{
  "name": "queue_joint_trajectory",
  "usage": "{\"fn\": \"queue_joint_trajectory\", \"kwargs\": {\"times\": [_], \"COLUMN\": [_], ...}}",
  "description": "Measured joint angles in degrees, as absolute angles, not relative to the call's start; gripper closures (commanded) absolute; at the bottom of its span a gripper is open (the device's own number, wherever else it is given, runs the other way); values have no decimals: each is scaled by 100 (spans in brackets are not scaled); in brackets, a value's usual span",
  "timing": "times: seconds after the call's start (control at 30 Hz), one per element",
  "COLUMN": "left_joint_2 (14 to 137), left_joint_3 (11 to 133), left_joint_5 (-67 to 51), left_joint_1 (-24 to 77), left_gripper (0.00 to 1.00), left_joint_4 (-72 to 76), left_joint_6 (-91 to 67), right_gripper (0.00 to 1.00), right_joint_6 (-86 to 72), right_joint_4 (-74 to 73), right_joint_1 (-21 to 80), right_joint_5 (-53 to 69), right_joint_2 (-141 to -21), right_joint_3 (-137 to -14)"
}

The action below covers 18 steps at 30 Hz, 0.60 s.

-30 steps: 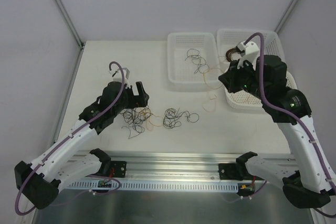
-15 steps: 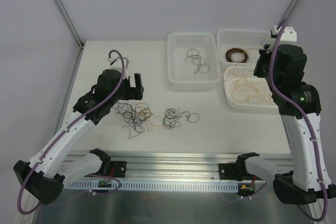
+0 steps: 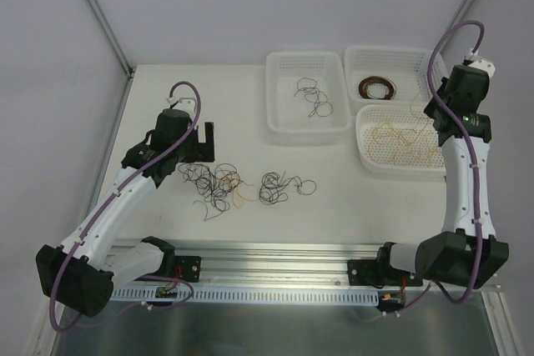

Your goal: Untangle the cables

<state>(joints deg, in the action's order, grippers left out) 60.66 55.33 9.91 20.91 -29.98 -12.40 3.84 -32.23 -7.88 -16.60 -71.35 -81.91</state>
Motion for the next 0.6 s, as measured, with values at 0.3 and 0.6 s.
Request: {"fn": "queue_joint_trajectory", "kwargs": {"times": [0.3, 0.6], "left_joint_2": [6071, 6383], "left_joint_3": [5533, 5533], "left_joint_5": [919, 543], "left_joint_1": [2012, 1935], "left_gripper": [1, 1], "left_joint_4": [-2991, -2993], "left_joint_6": [-1240, -1256], "right_gripper": [58, 11], "right_joint_6": [-585, -1066], "right_joint_4": [-2499, -2781], "right_joint_1": [-1686, -1927], "right_joint_5": [-397, -235], "right_joint_2": [-8283, -8315], "right_joint_3": [-7192, -6967]}}
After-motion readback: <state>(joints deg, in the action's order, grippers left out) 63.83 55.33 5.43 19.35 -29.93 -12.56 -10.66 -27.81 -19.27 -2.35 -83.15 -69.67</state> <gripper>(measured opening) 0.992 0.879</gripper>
